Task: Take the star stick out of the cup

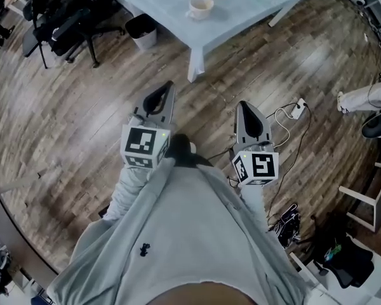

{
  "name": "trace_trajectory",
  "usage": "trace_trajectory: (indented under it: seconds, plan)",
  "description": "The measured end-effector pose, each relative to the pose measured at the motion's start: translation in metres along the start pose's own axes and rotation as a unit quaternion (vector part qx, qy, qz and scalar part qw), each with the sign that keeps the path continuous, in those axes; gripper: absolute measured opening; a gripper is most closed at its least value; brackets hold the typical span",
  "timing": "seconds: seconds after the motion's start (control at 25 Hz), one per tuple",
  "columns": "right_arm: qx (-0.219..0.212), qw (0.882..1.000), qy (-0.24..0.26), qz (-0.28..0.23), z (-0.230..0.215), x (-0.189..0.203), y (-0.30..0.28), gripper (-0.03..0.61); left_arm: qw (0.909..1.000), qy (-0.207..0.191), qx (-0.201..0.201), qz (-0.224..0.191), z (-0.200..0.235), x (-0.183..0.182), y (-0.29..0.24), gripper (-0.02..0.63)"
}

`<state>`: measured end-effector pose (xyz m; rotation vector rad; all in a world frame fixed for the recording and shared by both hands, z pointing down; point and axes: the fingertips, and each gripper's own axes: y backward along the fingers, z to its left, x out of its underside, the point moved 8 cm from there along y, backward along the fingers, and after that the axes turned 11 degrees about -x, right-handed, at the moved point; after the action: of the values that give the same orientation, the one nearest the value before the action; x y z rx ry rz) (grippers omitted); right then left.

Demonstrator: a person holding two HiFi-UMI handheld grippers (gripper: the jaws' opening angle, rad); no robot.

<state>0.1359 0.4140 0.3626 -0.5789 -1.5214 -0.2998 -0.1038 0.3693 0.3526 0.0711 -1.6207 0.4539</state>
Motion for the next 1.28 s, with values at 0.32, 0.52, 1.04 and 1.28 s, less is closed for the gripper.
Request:
trace_trajectory:
  seconds: [0.32, 0.52, 1.04, 1.28]
  plan:
    - [-0.007, 1.0, -0.022, 0.001, -0.026, 0.01, -0.025, 0.015, 0.9999, -0.014, -0.007, 0.0, 0.003, -0.008, -0.029, 0.02]
    - [-0.001, 1.0, -0.021, -0.003, -0.05, 0.001, -0.076, 0.017, 0.9998, -0.017, 0.0, -0.009, 0.027, -0.02, -0.083, 0.02]
    - [0.041, 0.999, -0.021, 0.007, -0.115, -0.042, -0.23, 0.017, 0.9983, -0.035, 0.042, -0.018, 0.113, -0.07, -0.243, 0.02]
    - [0.053, 0.998, -0.035, 0.016, -0.126, -0.046, -0.271, 0.015, 0.9979, -0.04, 0.049, -0.008, 0.141, -0.075, -0.28, 0.02]
